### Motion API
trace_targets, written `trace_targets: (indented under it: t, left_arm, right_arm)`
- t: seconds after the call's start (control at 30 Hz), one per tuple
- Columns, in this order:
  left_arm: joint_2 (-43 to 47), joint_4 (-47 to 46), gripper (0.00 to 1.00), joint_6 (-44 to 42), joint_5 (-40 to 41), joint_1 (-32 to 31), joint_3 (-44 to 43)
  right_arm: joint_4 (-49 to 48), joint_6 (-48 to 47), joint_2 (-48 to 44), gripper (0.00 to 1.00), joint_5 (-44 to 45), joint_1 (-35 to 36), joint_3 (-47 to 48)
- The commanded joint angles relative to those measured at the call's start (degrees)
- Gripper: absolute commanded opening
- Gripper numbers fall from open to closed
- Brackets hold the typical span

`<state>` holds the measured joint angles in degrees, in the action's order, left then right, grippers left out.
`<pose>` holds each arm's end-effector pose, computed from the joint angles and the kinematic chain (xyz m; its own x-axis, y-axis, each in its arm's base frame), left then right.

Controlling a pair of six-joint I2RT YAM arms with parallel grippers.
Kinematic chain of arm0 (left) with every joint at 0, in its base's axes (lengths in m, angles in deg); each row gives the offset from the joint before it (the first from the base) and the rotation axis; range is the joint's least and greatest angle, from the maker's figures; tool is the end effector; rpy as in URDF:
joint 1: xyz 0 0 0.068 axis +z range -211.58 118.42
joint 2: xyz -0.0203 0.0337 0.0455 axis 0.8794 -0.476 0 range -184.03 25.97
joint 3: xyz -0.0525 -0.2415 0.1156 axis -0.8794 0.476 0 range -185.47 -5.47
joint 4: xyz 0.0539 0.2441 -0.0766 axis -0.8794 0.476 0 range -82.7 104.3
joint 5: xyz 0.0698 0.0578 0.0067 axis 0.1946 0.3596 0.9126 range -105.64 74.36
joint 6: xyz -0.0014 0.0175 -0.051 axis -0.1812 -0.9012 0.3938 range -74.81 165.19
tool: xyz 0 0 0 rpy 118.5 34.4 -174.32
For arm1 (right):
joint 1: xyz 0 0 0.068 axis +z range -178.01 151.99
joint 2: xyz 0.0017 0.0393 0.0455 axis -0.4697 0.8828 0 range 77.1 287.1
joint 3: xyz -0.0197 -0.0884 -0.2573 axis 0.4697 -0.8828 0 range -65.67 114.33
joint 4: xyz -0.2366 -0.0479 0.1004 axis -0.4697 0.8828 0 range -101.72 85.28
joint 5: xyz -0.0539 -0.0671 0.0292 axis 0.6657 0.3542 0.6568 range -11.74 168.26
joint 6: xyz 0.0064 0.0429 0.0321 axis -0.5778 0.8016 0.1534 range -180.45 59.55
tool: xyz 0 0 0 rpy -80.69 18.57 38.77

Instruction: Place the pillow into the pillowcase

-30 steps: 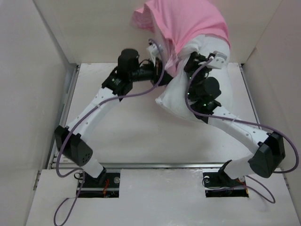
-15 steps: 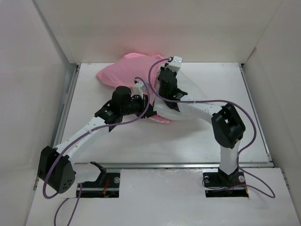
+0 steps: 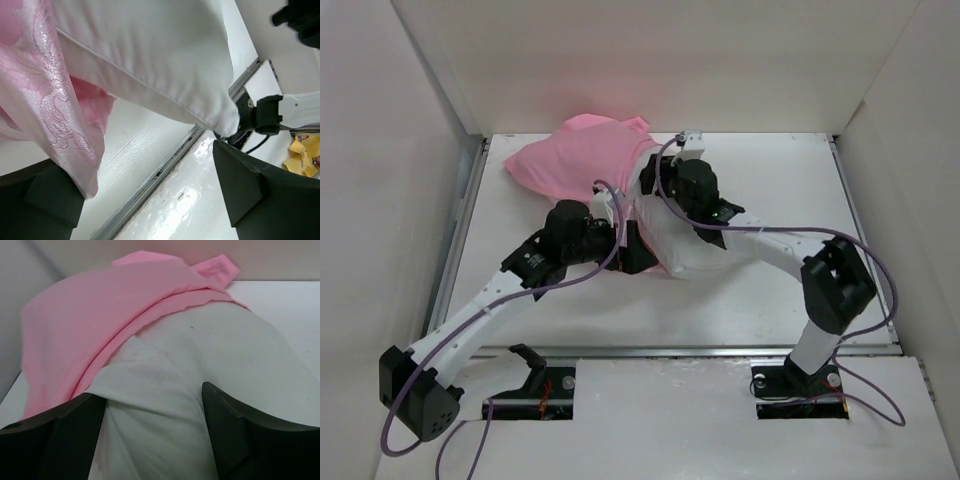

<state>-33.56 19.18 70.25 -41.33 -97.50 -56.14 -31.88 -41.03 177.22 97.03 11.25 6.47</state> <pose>0.1825 -0.1513 0.3250 -0.6227 -0.0202 -0.7822 0.6549 0.5336 -0.5351 0.3305 0.2554 0.2967 -0.2166 0.2297 -0.9488 -0.2974 0.9102 0.2883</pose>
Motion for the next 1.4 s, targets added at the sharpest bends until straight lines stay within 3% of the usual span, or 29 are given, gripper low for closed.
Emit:
trace_targets:
  t: [0.0,0.23,0.27,0.3,0.43,0.57,0.6,0.7,0.83,0.97,1.2,1.33,1.37]
  left_arm:
    - [4.85,6.21,1.00,-0.01,4.15,-0.82,-6.71]
    - [6.00,13.42,1.00,-2.82,19.34,-0.82,-16.55]
    - [6.00,13.96,1.00,-2.82,20.50,-0.82,-17.61]
    - [6.00,13.96,1.00,-3.69,21.29,-0.82,-19.18]
    - [4.69,13.44,1.00,-5.64,23.58,-0.82,-20.69]
    - [-1.01,13.34,1.00,-6.43,30.42,-0.82,-23.67]
    - [-4.77,14.39,1.00,-5.90,35.75,-0.82,-24.55]
    - [-14.16,15.28,1.00,-5.90,40.98,1.10,-29.38]
    - [-26.29,13.96,1.00,-10.46,37.57,3.57,-36.58]
    - [-35.21,17.12,0.93,-11.78,36.77,4.11,-43.63]
    - [-34.96,11.87,0.95,-10.56,31.34,6.12,-35.03]
    - [-37.14,10.01,0.82,-10.03,30.09,8.06,-33.61]
    - [-38.02,10.01,0.69,-10.03,30.09,8.93,-35.00]
  right_arm:
    - [2.13,-0.08,-7.46,0.84,-17.07,-1.21,-0.33]
    - [13.65,-4.73,-14.23,0.85,-36.93,-7.27,0.81]
    - [14.18,-4.74,-14.86,0.91,-39.13,-7.88,0.81]
    - [14.19,-5.35,-15.38,0.92,-41.76,-8.41,0.81]
    - [16.29,-5.97,-16.44,0.92,-39.16,-11.66,1.33]
    - [19.10,-5.97,-11.72,0.92,-36.69,-15.44,4.58]
    - [19.11,-5.97,-10.65,0.92,-36.69,-16.06,5.20]
    - [20.60,-7.63,-5.66,0.92,-38.53,-17.11,8.80]
    - [20.70,-8.35,-0.72,0.93,-43.98,-17.12,10.65]
    - [19.99,-8.35,2.80,0.93,-42.85,-17.64,11.88]
    - [20.60,-8.35,5.35,0.85,-51.17,-18.70,6.71]
    - [19.47,-8.35,2.38,0.81,-58.92,-14.59,0.21]
    - [19.46,-8.35,1.23,0.81,-58.93,-13.44,-2.07]
